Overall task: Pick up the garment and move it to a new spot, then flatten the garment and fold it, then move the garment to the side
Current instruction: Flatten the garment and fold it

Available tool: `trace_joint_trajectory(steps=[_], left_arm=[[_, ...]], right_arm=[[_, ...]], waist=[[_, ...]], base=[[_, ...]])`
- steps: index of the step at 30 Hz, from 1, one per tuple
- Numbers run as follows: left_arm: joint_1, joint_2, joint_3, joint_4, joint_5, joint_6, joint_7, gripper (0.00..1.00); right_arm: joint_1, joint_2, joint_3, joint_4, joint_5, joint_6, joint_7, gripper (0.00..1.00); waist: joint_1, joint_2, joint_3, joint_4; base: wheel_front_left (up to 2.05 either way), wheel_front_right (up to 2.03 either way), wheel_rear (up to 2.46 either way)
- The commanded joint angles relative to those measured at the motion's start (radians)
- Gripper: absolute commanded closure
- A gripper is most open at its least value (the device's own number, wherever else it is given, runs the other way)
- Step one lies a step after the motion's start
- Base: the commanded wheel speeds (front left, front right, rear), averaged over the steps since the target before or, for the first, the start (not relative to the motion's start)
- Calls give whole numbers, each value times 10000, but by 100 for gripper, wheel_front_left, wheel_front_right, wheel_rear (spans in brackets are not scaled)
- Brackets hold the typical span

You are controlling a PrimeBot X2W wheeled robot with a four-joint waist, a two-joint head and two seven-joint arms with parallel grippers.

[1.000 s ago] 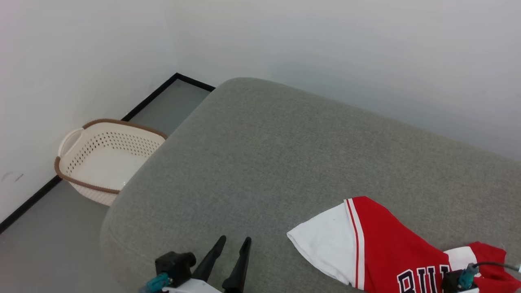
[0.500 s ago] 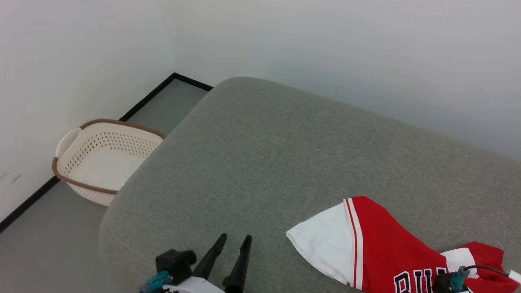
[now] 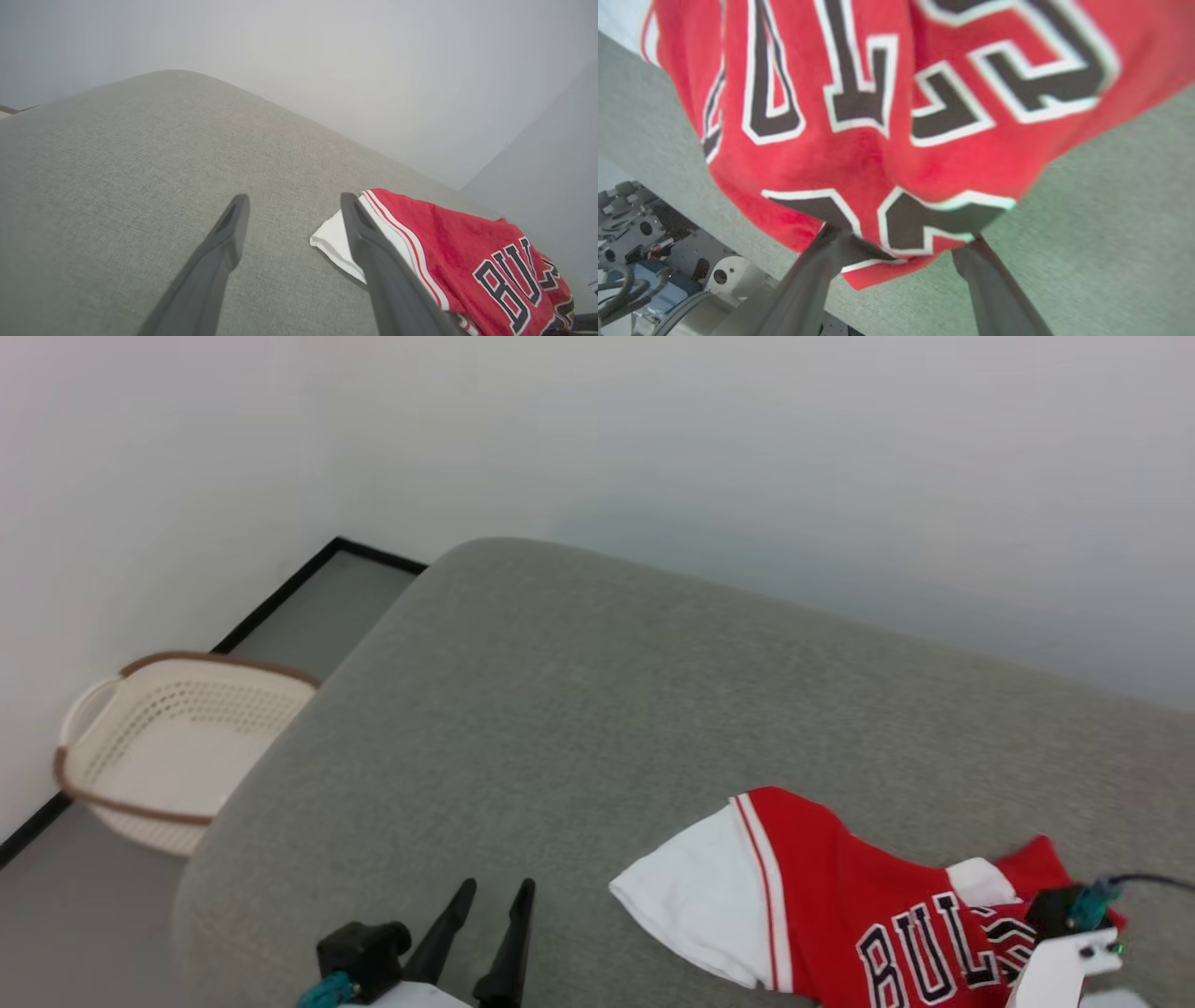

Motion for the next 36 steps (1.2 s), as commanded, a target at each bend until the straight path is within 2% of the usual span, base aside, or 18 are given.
trace_joint_trajectory(steps=[1, 7, 9, 14, 15, 19, 22, 28, 31, 36], left_arm=[[69, 29, 29, -54, -15, 27, -64, 0], [242, 199, 173, -453, -51, 96, -100, 0], [296, 250, 207, -621, -3, 109, -130, 0], [461, 238, 542, -1127, 148, 118, -270, 0], [497, 219, 652, -1244, 167, 118, -295, 0], [641, 162, 920, -1466, 405, 140, -314, 0], [701, 141, 1187, -1600, 616, 161, -311, 0], [903, 45, 1606, -1656, 1150, 84, -317, 0], [1069, -138, 1746, -1613, 1382, 32, -317, 0], [1163, -272, 2194, -1476, 1721, -128, -318, 0]], right_arm=[[-89, -70, 6, -123, 21, -18, 30, 0], [-74, -271, -66, -1065, 302, -16, -160, 0], [-36, -373, 146, -1456, 468, -16, -543, 0], [20, -630, 444, -1860, 190, -16, -2898, 0], [28, -744, 754, -1882, 198, -15, -3431, 0], [20, -842, 1368, -1668, 16, -16, -5922, 0], [-4, -557, 1512, -1334, -168, -16, -7862, 0], [-40, -69, 1179, -285, -1204, -17, -10933, 0], [-4, 342, 675, 467, -1654, -18, -11850, 0], [3, 970, 113, 1415, -1949, -17, -12572, 0]], waist=[[0, 0, -237, -433], [0, 0, -354, -1200], [0, 0, -357, -1474], [0, 0, -292, -2249], [0, 0, -268, -2433], [0, 0, -193, -3092], [0, 0, -166, -3546], [0, 0, -139, -4271], [0, 0, -171, -4510], [0, 0, -217, -4664]], base=[[0, 0, 0], [0, 0, 0], [0, 0, 0], [0, 0, 0], [0, 0, 0], [0, 0, 0], [0, 0, 0], [0, 0, 0], [0, 0, 0], [0, 0, 0]])
